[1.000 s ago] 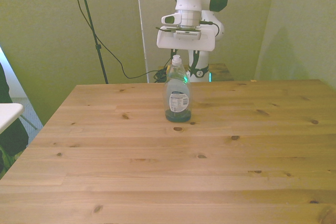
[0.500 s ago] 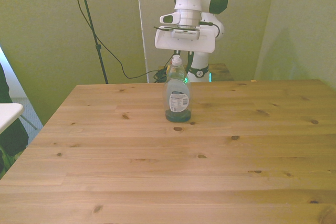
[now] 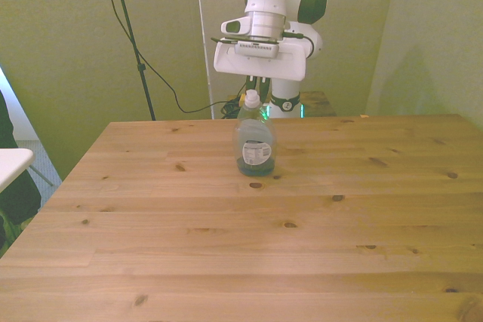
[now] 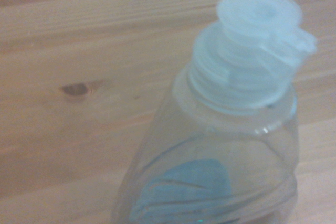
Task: Knock down the dish soap
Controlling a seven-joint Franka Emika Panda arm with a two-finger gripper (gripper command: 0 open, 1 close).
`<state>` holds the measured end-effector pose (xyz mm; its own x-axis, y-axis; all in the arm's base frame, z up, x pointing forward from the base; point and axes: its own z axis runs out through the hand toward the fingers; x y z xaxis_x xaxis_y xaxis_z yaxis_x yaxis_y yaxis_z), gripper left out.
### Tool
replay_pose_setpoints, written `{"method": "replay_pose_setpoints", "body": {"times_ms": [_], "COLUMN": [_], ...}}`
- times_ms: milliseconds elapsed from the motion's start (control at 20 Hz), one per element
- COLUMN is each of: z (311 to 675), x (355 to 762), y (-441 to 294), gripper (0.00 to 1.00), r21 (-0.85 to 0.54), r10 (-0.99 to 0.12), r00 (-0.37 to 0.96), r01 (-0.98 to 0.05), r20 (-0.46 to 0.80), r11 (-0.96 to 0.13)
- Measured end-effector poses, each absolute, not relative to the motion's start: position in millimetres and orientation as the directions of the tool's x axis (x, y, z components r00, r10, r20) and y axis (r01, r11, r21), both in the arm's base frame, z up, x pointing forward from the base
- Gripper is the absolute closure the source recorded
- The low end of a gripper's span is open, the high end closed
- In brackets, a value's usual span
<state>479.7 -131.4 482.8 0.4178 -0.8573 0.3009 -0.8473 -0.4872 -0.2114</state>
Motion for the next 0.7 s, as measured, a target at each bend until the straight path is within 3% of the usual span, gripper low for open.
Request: {"method": "replay_pose_setpoints", "body": {"times_ms": [300, 700], "z": [466.9, 445.4], "x": [533.2, 575.9], "y": [-144.7, -164.2], "gripper": [1.00, 1.00], "r21": [-0.209, -0.191], "r10": [-0.881, -0.887], "r00": [0.363, 0.349], "r01": [-0.877, -0.890], "r20": [0.304, 0.302], "r11": [-0.433, -0.415]}}
